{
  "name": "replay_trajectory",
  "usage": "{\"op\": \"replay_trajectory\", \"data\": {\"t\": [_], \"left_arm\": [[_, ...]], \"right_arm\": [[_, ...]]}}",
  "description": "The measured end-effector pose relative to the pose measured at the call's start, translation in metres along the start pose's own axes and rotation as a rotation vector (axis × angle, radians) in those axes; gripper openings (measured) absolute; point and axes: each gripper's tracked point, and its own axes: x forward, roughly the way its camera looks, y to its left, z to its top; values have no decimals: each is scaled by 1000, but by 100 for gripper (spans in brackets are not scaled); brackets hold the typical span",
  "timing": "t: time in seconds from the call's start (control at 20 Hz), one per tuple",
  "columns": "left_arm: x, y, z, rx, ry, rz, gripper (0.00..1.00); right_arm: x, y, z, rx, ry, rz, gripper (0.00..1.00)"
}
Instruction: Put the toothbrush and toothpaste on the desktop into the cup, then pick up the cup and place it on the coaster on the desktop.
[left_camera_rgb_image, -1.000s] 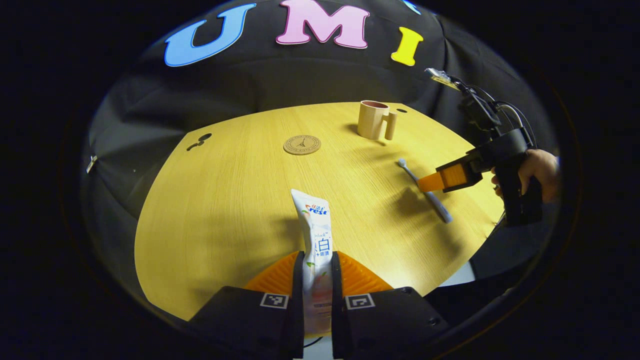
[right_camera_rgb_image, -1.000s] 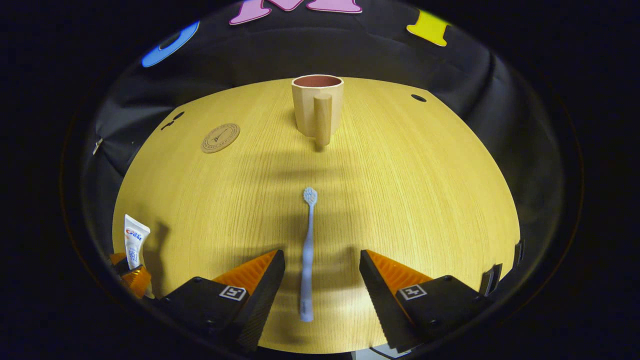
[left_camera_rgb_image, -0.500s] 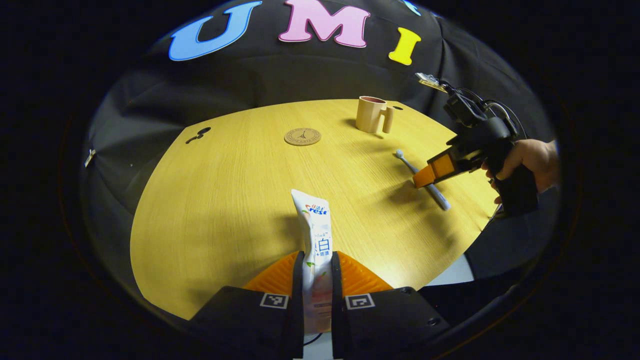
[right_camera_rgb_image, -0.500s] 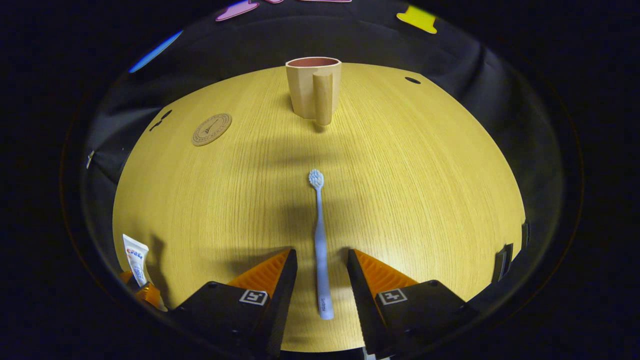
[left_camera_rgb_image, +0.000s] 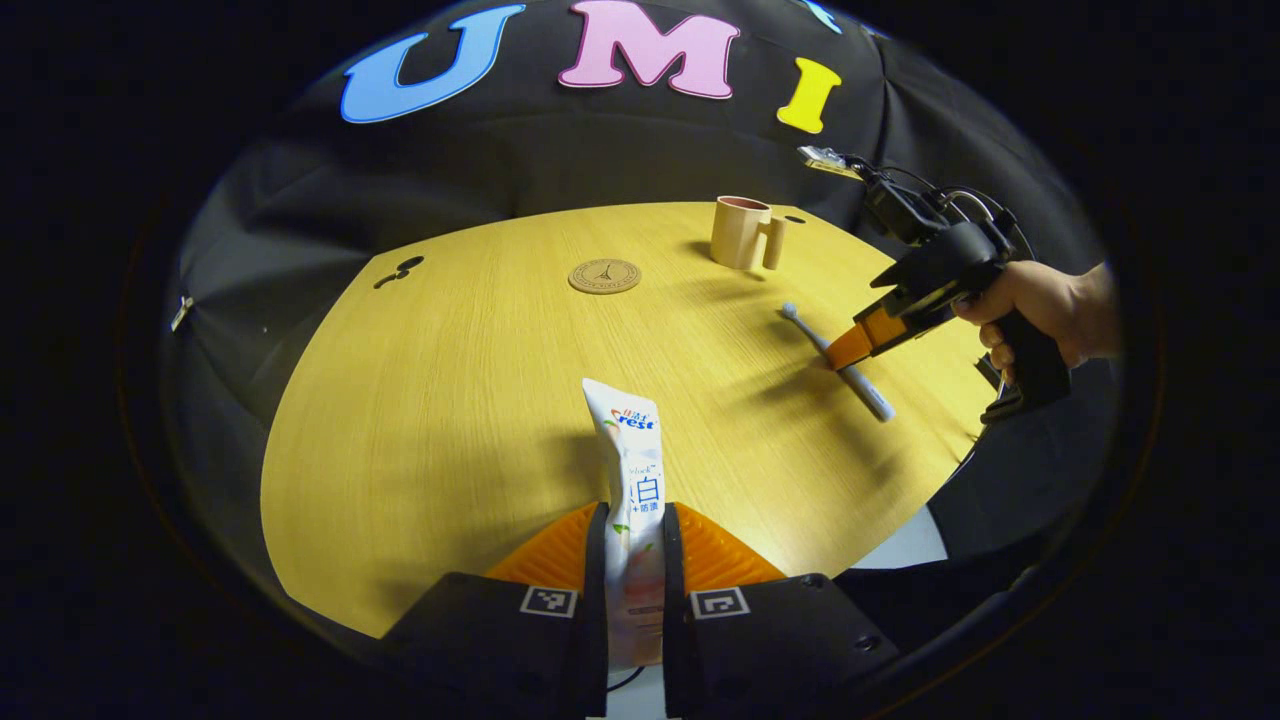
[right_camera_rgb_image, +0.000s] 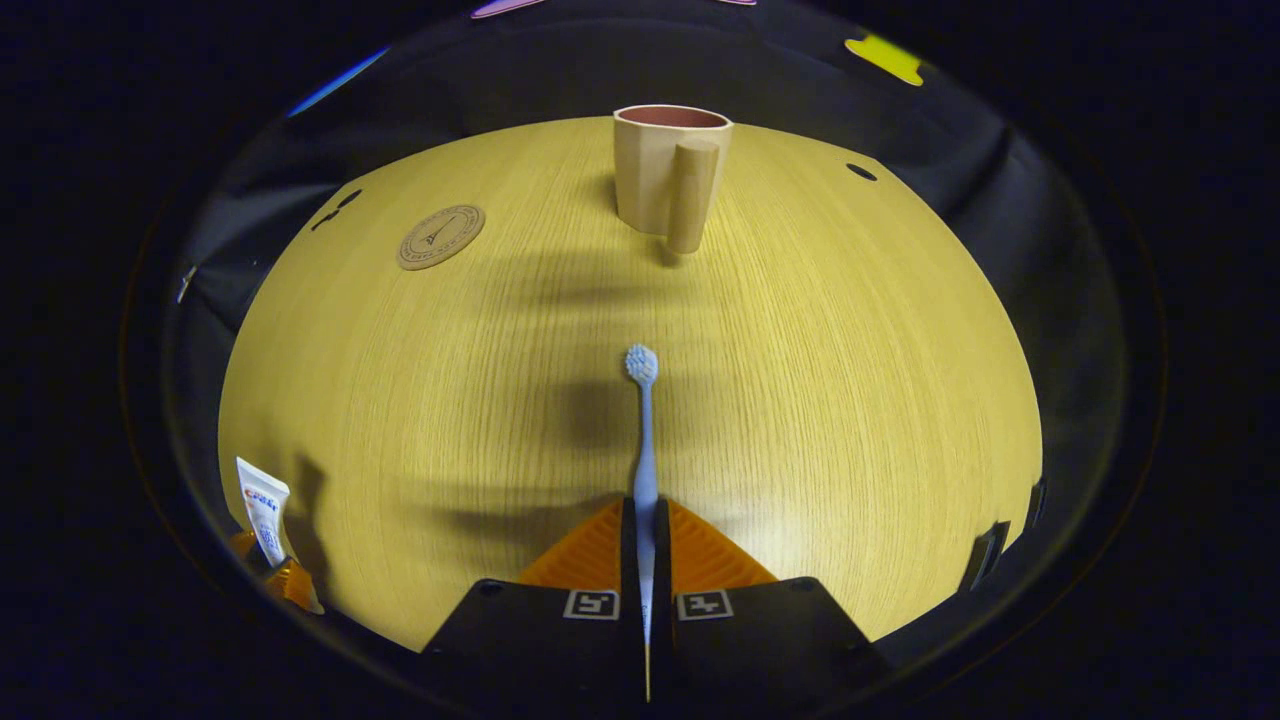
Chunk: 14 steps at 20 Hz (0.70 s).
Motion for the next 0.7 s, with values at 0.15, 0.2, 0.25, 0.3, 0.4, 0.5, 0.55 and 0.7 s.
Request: {"op": "replay_trajectory", "data": {"t": [0.15,0.2,0.25,0.3,0.4,0.5,0.55,0.7], "left_arm": [[4,-5,13,-1,-6,-3,22],[6,-7,21,-1,-12,-2,27],[7,-9,27,-6,-16,-1,27],[9,-11,36,-17,-22,-2,27],[13,-17,56,-48,-40,-8,27],[18,-20,78,-75,-64,0,27],[20,-23,91,-89,-78,2,27],[26,-31,134,-107,-135,1,27]], "right_arm": [[-3,-2,-3,41,9,51,6],[-3,-3,-3,56,17,68,6],[-5,-6,-2,62,18,70,6],[-7,-10,-1,61,14,77,6],[-13,-17,6,48,-4,97,6],[-22,-22,17,42,-38,125,6],[-27,-24,23,43,-53,143,6],[-45,-37,40,67,-100,194,6]]}}
